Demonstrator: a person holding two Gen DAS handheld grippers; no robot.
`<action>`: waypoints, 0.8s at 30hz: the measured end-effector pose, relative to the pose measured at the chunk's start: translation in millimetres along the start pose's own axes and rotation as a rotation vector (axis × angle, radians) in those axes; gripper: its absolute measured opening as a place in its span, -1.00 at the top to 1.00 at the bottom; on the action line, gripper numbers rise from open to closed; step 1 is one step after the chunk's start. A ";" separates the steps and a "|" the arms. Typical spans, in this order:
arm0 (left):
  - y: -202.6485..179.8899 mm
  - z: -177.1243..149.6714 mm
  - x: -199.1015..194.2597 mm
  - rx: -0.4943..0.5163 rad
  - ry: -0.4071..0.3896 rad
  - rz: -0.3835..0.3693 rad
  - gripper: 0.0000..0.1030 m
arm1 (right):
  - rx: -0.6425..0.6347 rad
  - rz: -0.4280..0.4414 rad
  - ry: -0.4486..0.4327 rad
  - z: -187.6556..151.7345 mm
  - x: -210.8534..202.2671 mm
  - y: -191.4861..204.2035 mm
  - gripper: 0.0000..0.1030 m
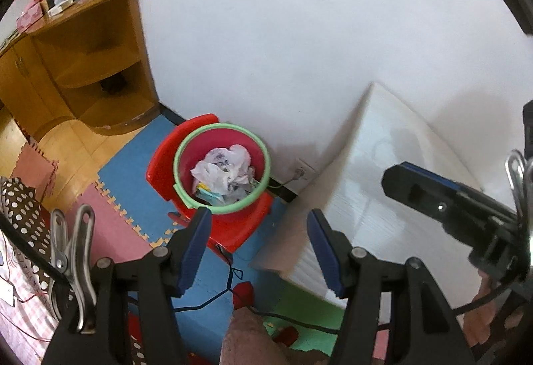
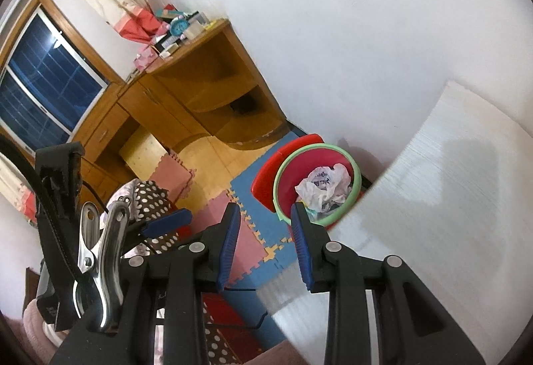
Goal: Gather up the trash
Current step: 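Move both open tools from the bucket back over the table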
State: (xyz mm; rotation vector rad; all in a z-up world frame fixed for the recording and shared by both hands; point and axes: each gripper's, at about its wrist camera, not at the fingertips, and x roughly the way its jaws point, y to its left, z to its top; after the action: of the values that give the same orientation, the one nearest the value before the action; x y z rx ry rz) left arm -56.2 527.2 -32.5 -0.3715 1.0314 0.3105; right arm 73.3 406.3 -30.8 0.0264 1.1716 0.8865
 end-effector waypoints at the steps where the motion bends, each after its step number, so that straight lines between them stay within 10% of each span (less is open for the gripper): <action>1: -6.2 -3.8 -4.3 0.010 -0.003 -0.003 -0.22 | 0.003 -0.001 -0.006 -3.8 -6.5 -0.3 0.37; 24: -169.2 -45.0 -71.1 0.189 -0.057 -0.160 -0.22 | 0.130 -0.123 -0.200 -89.6 -178.2 -49.4 0.37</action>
State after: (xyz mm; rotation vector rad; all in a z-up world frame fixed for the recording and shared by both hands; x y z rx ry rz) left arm -54.0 350.7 34.7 -0.2704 0.9596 0.0786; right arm 12.3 226.8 48.2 0.1442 1.0302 0.6819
